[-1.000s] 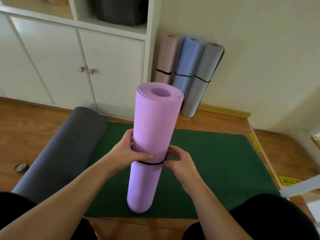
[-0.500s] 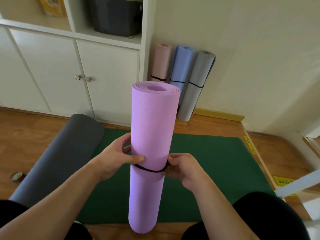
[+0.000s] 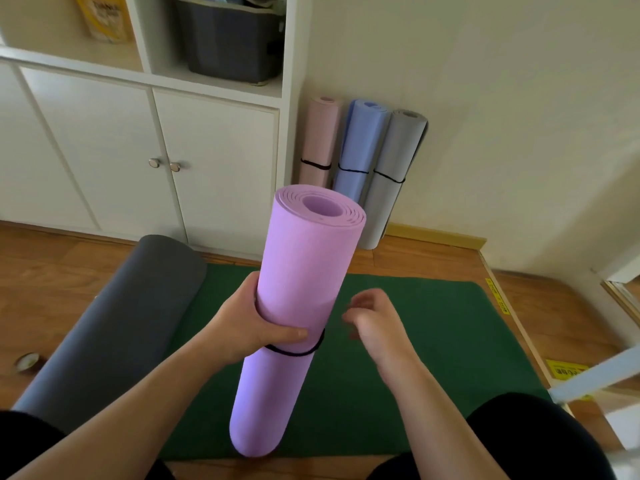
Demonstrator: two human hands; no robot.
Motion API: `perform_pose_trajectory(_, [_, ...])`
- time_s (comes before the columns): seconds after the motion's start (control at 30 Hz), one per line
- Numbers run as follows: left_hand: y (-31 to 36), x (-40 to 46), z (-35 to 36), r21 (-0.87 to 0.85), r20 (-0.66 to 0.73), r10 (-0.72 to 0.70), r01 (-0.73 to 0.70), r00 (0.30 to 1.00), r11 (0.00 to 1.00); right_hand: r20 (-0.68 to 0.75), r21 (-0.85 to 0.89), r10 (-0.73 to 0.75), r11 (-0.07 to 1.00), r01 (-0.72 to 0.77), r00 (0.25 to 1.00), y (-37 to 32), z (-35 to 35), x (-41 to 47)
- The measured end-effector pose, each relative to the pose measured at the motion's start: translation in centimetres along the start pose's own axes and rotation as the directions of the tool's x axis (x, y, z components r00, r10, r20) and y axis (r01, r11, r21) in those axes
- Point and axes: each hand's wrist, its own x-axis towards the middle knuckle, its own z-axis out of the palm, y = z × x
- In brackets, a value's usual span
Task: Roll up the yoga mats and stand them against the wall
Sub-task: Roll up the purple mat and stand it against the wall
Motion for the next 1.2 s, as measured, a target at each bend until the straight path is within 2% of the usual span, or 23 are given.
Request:
perform_pose_trajectory(0.07, [0.2, 0.0, 0.5, 0.008, -0.021, 0.002, -0.002, 1.000, 1.000, 0.111, 0.083, -0.238, 0.970, 0.229, 0.965, -1.8, -0.7, -1.0])
perform_pose_trajectory(0.13, [0.7, 0.1, 1.0, -0.008, -0.043, 0.014, -0.014, 0.999, 1.000, 0.196, 0.032, -0.371, 0.928, 0.372, 0.908, -4.0, -0.8, -2.1])
perform_pose_trajectory(0.2, [1.7, 0.4, 1.5, -0.023, -0.055, 0.042, -0.043, 0.998, 0.999, 0.092, -0.060, -0.471, 0.877, 0.478, 0.877, -5.8, -0.9, -2.7])
perform_pose_trajectory(0.3, [3.6, 1.5, 2.1, 0.050, -0.089, 0.114, -0.110, 0.989, 0.993, -0.066, -0.126, -0.562, 0.824, 0.552, 0.825, -7.6, -2.1, -2.3])
perform_pose_trajectory(0.47, [7.5, 6.0, 2.1, 0.285, -0.142, 0.261, -0.213, 0.955, 0.934, -0.145, -0.136, -0.578, 0.816, 0.562, 0.803, -9.8, -4.3, 2.1])
perform_pose_trajectory(0.67, [12.7, 15.8, 0.6, 0.063, -0.098, 0.351, -0.346, 0.931, 0.936, -0.179, -0.050, -0.608, 0.790, 0.610, 0.773, -13.8, -4.8, 12.1])
perform_pose_trajectory(0.83, [13.4, 26.4, -2.0, -0.051, -0.083, 0.247, -0.252, 0.966, 0.967, -0.228, -0.076, -0.614, 0.785, 0.614, 0.756, -16.5, -2.7, 24.5])
perform_pose_trajectory(1.07, [8.7, 40.6, -2.7, -0.175, -0.103, 0.085, -0.102, 0.991, 0.979, -0.158, -0.124, -0.538, 0.842, 0.524, 0.828, -15.7, 2.0, 41.3])
perform_pose_trajectory(1.2, [6.0, 46.5, -3.0, -0.248, -0.149, 0.038, -0.074, 0.988, 0.966, -0.166, -0.161, -0.528, 0.848, 0.505, 0.833, -15.6, 4.3, 48.2])
